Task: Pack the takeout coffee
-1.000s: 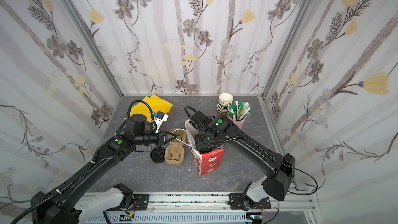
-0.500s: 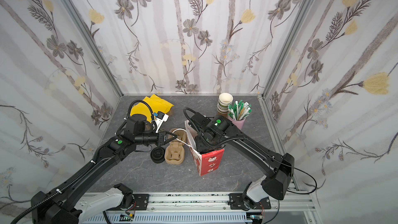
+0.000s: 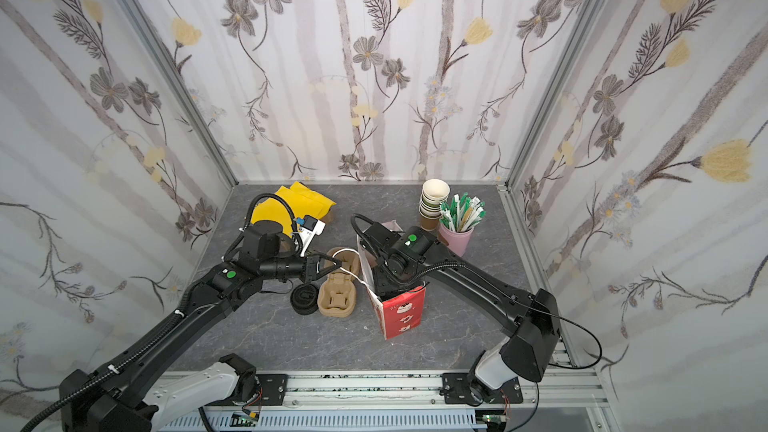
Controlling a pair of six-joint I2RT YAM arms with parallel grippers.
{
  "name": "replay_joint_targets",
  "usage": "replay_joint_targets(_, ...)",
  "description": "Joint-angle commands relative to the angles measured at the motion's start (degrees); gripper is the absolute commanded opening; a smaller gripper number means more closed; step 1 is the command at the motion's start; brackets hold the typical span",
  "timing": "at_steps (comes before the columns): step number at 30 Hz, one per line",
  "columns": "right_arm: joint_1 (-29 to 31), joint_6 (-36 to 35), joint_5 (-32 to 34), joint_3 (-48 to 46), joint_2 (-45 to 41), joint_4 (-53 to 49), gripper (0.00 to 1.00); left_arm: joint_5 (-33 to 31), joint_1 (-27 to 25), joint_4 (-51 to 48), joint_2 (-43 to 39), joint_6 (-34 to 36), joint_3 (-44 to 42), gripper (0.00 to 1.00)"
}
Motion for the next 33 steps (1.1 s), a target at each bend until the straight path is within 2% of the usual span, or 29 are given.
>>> replay_joint_targets(1,-0.2,-0.1,-0.6,-0.9,0.5,2.7,0.68,0.8,0.0,1.6,-0.3,-0.2,-0.2,0.0)
replay_joint_targets(33,-0.8,-0.4,-2.3,-5.6,1.5,4.0,0.68,1.0,0.1,1.7,-0.6,0.3,0.0,0.0)
